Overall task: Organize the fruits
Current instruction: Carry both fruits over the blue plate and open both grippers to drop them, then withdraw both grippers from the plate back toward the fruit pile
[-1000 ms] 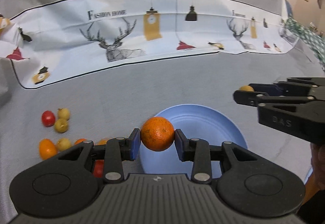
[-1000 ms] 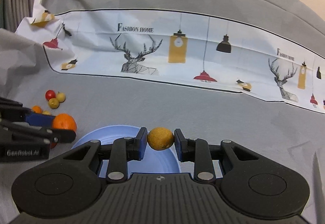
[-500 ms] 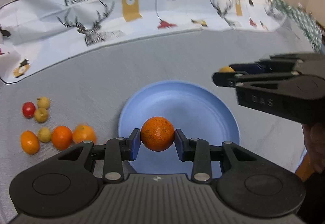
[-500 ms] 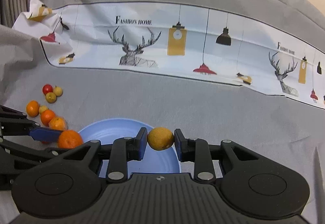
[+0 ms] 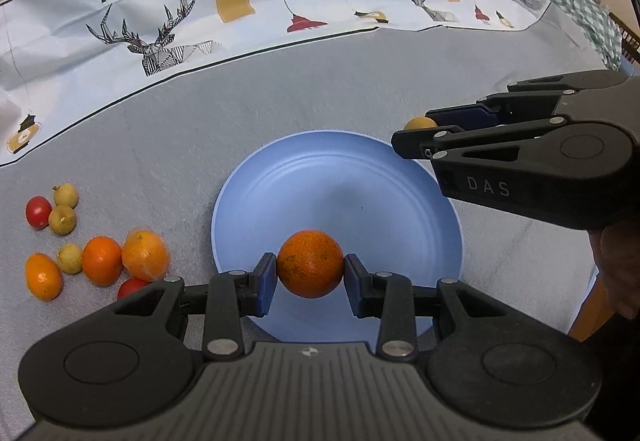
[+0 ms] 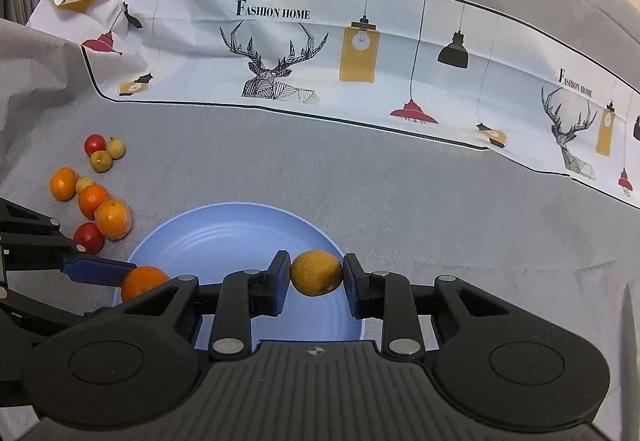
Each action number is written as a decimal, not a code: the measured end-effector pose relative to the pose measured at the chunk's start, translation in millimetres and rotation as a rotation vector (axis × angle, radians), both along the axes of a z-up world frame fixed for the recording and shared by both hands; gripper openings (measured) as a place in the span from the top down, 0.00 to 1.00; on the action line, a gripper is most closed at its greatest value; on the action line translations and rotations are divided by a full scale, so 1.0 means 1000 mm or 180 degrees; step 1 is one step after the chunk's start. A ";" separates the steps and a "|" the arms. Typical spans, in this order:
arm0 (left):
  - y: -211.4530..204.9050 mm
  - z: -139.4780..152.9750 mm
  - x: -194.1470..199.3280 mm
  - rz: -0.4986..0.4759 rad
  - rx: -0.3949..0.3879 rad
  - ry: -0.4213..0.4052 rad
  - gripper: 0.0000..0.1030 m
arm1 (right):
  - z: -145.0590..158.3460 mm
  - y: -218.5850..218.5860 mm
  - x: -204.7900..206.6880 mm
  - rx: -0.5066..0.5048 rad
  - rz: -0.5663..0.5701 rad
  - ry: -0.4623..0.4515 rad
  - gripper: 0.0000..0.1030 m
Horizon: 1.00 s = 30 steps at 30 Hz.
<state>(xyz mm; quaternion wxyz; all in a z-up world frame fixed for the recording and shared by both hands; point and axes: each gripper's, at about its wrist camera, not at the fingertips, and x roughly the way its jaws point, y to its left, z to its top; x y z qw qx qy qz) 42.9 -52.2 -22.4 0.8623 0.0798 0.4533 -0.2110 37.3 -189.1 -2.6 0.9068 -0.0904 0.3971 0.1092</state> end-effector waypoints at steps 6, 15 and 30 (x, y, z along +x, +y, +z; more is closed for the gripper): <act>0.000 -0.001 0.001 -0.0015 0.0010 0.0015 0.61 | -0.002 0.001 0.001 -0.0014 0.0030 0.0053 0.71; 0.000 0.001 -0.001 -0.0007 -0.0014 -0.0001 0.61 | -0.003 0.001 0.002 -0.0031 0.0048 0.0097 0.71; 0.009 0.007 0.003 0.0135 -0.0107 -0.0065 0.58 | -0.002 -0.001 0.005 0.0029 0.0009 0.0085 0.65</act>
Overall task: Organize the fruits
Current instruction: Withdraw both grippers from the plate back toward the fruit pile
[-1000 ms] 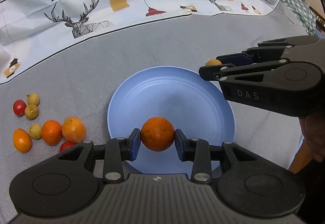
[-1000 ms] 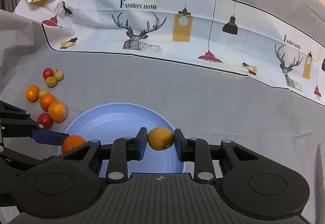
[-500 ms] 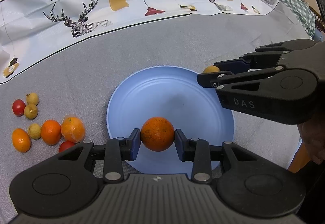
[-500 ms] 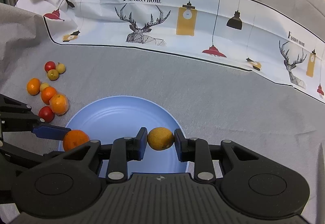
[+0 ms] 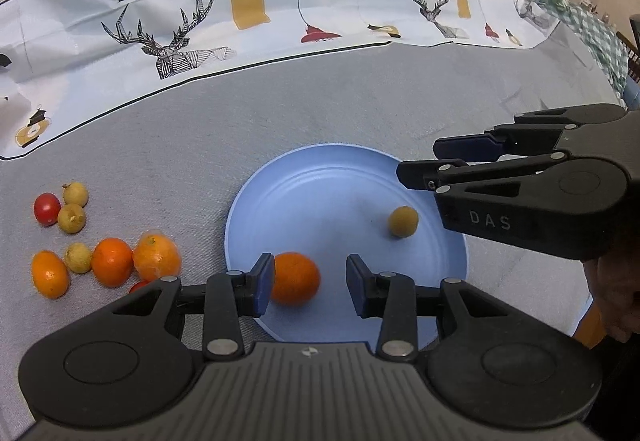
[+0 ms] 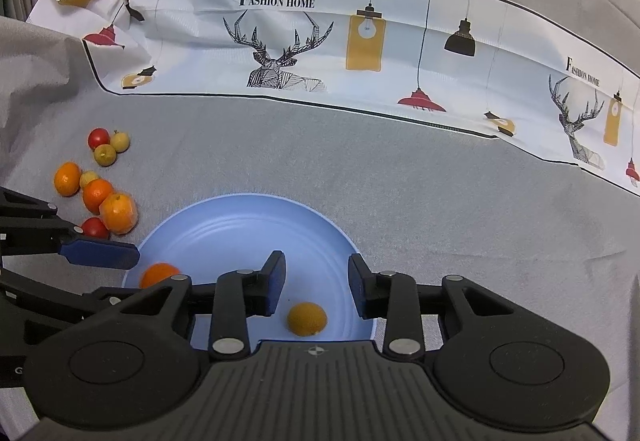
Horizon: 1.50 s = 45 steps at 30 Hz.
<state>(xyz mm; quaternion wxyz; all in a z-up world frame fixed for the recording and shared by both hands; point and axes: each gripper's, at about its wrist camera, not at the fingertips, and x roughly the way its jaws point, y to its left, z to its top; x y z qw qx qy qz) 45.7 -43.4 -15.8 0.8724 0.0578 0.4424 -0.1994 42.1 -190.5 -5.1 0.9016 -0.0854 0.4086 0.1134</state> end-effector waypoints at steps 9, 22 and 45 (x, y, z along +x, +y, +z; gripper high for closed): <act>0.005 0.002 -0.001 0.0052 -0.0031 -0.0012 0.58 | 0.000 0.003 0.000 -0.0050 -0.0025 -0.0034 0.64; 0.010 0.005 -0.002 0.0087 -0.0049 -0.0045 0.58 | 0.004 0.003 -0.001 -0.0038 -0.0058 -0.0112 0.57; 0.065 0.023 0.002 0.0577 -0.0168 -0.0165 0.78 | 0.017 0.058 -0.002 0.0230 0.0013 -0.0304 0.54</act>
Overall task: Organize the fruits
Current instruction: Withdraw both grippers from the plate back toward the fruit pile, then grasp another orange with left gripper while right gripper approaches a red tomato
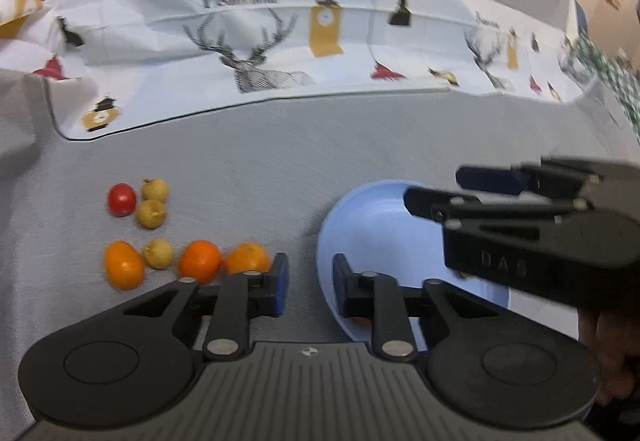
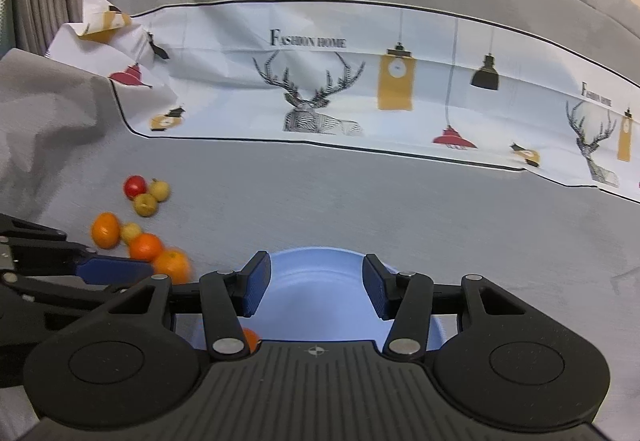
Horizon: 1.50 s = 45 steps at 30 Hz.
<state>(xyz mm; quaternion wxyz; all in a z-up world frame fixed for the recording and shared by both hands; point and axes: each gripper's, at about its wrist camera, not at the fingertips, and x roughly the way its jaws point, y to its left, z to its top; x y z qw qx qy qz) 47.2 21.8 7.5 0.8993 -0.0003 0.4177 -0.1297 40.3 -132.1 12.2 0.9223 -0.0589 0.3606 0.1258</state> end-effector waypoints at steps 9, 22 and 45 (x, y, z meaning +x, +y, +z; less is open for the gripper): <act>0.089 0.012 0.016 0.1153 -0.0381 0.0071 0.90 | 0.007 0.024 -0.003 0.0338 0.0096 -0.0117 0.82; 0.154 -0.001 0.018 0.1895 -0.0911 0.0422 0.89 | -0.023 0.077 -0.012 0.0452 0.0593 0.0176 0.77; 0.146 -0.025 0.045 0.1758 -0.0758 0.0621 0.62 | -0.073 0.116 0.007 0.0313 0.0537 0.0633 0.61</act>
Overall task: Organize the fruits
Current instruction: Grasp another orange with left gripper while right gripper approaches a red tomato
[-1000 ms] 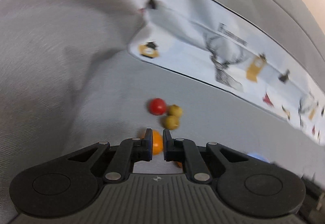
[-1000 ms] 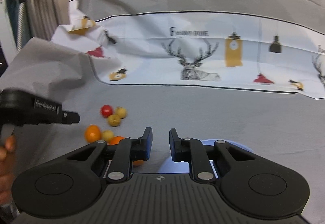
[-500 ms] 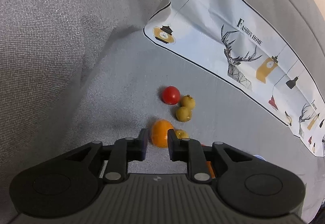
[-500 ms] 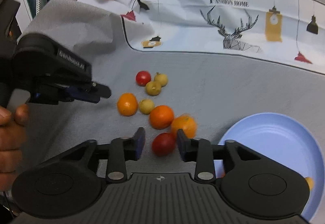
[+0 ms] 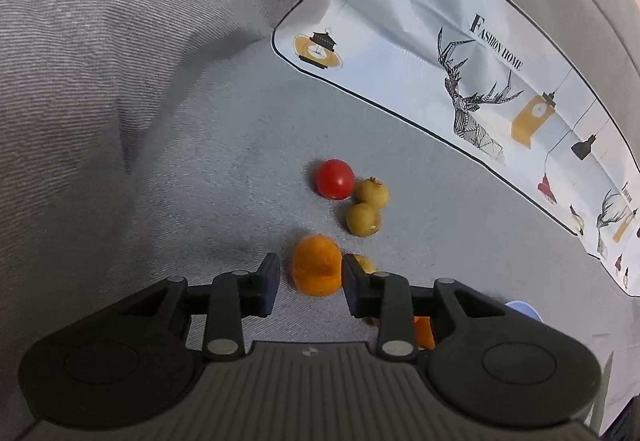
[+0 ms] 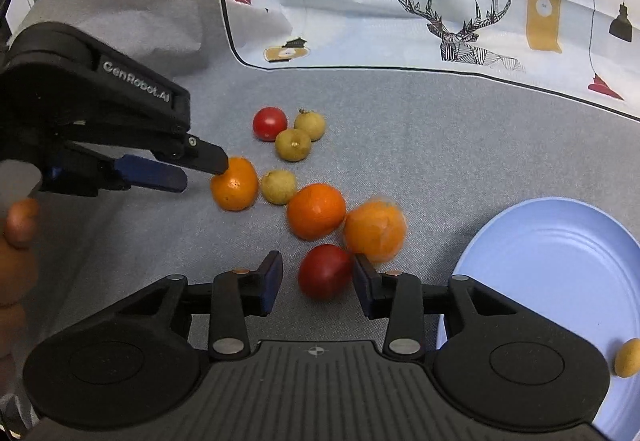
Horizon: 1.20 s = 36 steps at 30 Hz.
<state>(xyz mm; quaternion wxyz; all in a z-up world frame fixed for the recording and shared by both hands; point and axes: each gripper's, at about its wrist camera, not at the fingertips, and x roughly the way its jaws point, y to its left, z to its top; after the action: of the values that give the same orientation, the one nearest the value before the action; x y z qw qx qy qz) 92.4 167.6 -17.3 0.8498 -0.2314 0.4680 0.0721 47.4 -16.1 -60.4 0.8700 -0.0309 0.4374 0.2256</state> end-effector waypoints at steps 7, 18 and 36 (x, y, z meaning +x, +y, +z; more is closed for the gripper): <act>-0.011 -0.010 0.013 -0.0084 0.0042 0.0061 0.58 | -0.002 0.001 -0.004 -0.0087 0.0080 0.0034 0.71; -0.017 -0.016 0.016 -0.0076 0.0128 0.0139 0.65 | 0.008 -0.002 -0.008 -0.0052 0.0151 0.0013 0.71; -0.032 0.010 -0.042 -0.0399 0.0434 0.0153 0.78 | 0.024 -0.003 -0.023 -0.0200 0.0458 -0.0055 0.71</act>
<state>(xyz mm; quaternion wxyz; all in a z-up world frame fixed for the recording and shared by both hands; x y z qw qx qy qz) 50.0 135.7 -7.1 0.8550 -0.1415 0.4959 0.0559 24.6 -18.9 -36.5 0.8539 -0.0915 0.4333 0.2735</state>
